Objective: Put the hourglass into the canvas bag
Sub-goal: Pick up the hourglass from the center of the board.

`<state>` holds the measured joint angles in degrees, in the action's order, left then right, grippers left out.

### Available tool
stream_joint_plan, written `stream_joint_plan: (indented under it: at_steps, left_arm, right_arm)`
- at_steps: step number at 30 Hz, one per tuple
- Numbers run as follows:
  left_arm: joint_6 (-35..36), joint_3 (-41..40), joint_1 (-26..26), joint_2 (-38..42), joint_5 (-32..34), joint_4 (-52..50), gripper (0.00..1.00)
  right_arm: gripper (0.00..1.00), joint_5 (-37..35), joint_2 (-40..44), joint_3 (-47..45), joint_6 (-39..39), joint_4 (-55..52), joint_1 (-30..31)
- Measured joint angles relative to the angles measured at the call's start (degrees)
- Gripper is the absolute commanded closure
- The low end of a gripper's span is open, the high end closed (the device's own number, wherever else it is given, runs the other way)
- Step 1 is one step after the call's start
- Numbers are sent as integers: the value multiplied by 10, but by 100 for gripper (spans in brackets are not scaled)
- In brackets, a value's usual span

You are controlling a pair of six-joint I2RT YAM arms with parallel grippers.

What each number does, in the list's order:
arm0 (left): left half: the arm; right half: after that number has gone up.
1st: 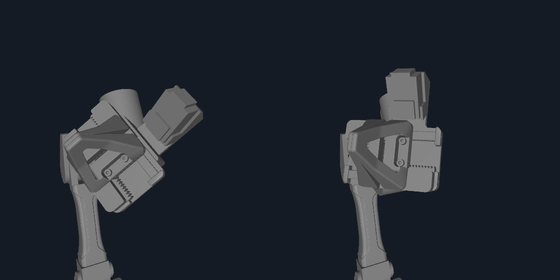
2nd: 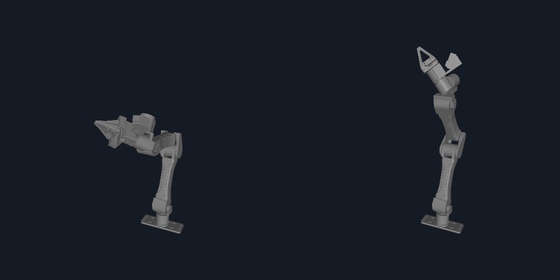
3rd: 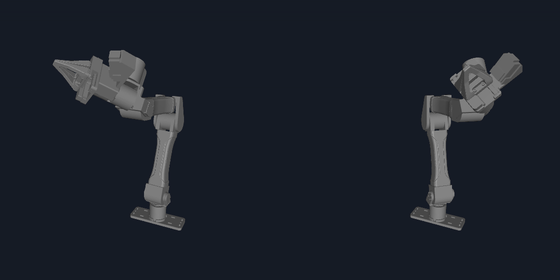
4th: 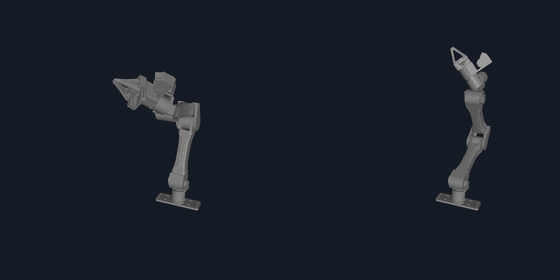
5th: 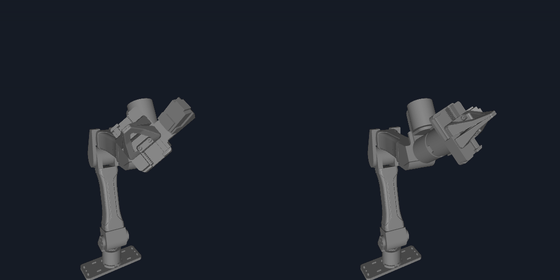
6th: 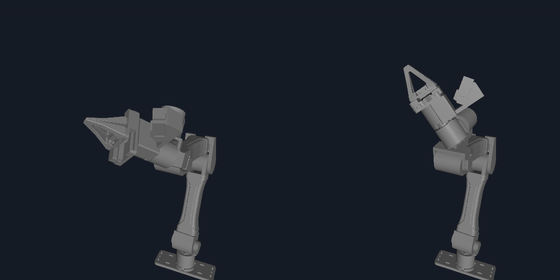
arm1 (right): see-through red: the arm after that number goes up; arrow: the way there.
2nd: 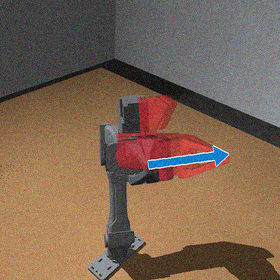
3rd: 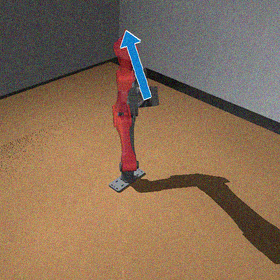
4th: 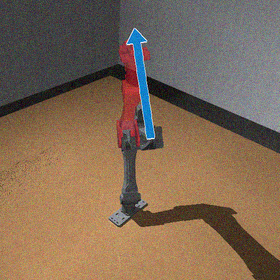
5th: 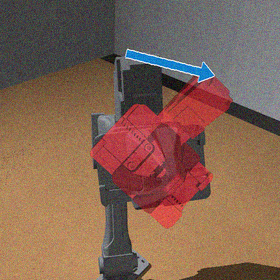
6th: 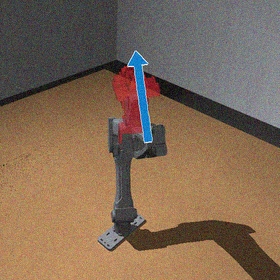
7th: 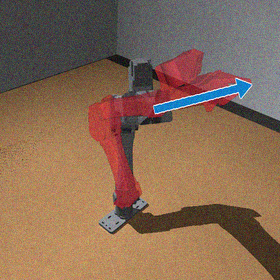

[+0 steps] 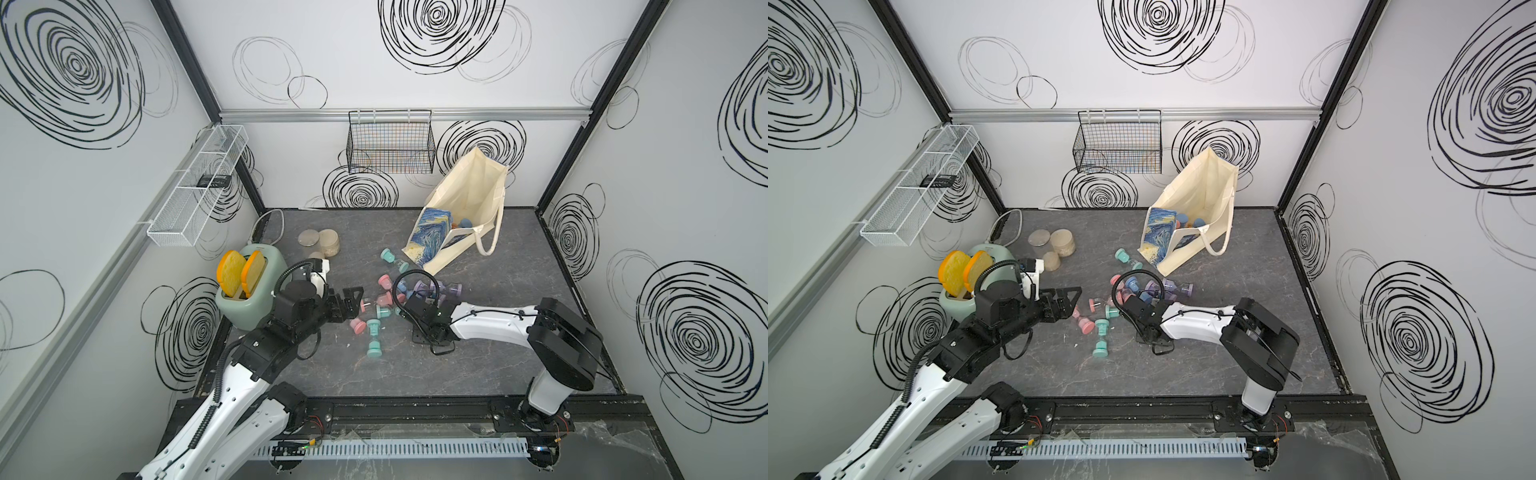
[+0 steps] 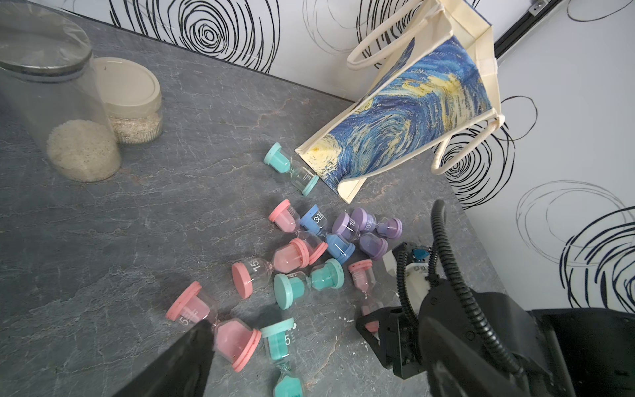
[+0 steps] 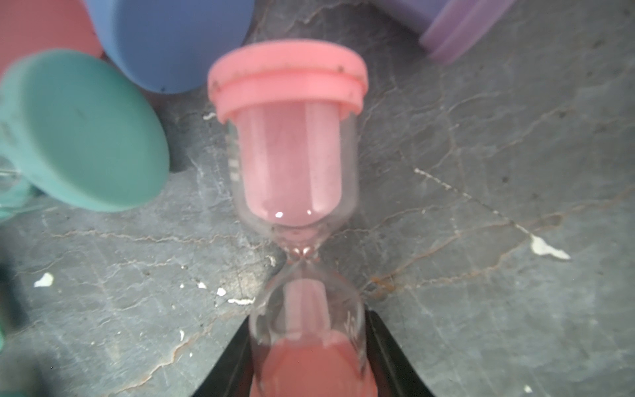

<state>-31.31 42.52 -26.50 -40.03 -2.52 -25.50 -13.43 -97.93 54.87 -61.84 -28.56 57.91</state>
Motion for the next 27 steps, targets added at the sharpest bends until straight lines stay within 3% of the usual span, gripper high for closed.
stream_joint_plan:
  at_steps: [10, 27]
  left_arm:
    - [-4, 0, 0, -3, -5, 17, 4]
    - [-18, 14, 3, -49, -17, 65, 4]
  right_arm:
    - [65, -6, 38, -29, 28, 6, -3]
    - [74, -47, 278, -56, 132, -8, -37]
